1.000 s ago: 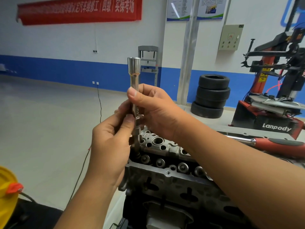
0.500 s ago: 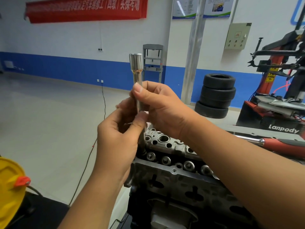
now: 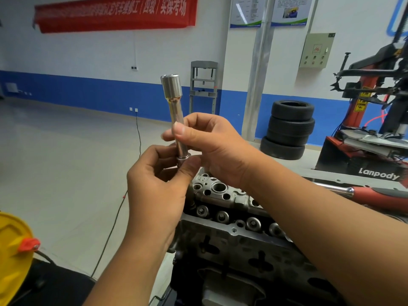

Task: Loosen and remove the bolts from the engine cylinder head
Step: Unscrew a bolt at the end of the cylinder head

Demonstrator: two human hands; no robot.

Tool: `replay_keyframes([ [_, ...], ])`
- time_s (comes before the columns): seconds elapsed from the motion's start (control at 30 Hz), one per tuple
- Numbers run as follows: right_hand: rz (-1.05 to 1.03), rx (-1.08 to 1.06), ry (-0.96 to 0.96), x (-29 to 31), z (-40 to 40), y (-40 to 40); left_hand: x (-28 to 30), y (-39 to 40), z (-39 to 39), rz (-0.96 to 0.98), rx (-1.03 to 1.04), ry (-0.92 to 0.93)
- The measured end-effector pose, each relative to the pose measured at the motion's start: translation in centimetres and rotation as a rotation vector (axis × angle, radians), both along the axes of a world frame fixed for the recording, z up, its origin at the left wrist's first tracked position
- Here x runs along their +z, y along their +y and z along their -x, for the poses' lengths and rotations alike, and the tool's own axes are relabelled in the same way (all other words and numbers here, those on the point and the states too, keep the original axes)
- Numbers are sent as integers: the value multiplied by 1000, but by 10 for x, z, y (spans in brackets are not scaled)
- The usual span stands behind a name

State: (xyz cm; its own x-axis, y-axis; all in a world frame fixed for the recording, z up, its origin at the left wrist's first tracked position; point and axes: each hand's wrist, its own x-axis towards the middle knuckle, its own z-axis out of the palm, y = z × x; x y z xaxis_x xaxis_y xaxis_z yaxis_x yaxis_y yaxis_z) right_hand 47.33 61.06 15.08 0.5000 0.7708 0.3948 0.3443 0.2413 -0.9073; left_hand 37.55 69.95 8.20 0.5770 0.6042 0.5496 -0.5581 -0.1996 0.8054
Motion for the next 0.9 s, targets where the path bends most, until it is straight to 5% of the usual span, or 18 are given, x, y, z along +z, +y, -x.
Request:
replay_keyframes([
  [0.2, -2, -62, -20, 2, -2, 0, 0, 1, -4, 74, -57, 19],
  [0.9, 37, 110, 19, 0, 3, -1, 0, -6, -1, -144, -45, -11],
])
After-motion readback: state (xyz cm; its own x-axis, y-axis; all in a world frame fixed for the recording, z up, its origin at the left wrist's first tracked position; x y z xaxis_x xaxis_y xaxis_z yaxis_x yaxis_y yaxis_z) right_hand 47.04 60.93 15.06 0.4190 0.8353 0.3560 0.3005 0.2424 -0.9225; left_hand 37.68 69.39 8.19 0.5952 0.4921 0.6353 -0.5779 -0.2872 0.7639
